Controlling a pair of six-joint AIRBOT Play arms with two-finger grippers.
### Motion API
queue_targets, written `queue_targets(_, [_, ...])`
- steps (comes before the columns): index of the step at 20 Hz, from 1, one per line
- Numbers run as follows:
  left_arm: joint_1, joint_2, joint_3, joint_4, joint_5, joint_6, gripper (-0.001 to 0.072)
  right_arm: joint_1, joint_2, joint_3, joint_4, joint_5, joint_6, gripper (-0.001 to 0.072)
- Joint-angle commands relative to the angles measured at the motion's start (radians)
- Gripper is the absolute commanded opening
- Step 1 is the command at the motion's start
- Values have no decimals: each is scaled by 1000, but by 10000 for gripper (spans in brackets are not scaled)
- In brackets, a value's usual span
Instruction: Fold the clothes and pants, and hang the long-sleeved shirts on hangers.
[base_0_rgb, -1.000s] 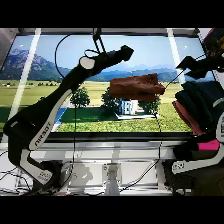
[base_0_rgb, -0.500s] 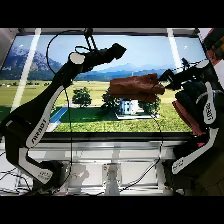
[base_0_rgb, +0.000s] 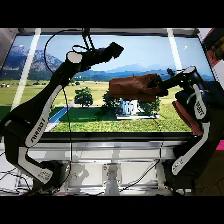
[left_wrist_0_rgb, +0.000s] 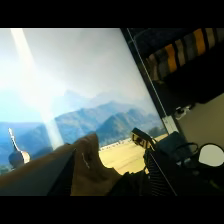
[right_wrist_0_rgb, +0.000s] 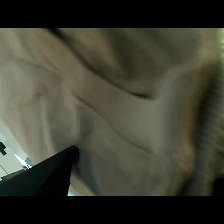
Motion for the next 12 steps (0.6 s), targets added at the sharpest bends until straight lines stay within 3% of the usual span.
queue_targets(1, [1, 1, 1, 0, 0, 0, 512, 85, -10, -1, 35, -129, -23, 678])
queue_targets(2, [1, 1, 1, 0, 0, 0, 512, 110, -10, 0, 35, -172, -23, 609])
queue_targets(3, [1, 1, 1, 0, 0, 0, 512, 134, -10, 3, 34, -207, -23, 384])
queue_targets(4, [2, 1, 1, 0, 0, 0, 512, 152, -9, 3, 34, -236, -27, 110])
queue_targets(5, [2, 1, 1, 0, 1, 0, 511, 167, -7, 7, 34, -255, -33, 17])
queue_targets(8, [9, 1, 1, 0, 0, 0, 512, 182, 6, 60, 28, -261, -129, 16])
queue_targets(12, [16, 1, 1, 0, 0, 0, 511, 169, 120, 158, -116, -354, -129, 15])
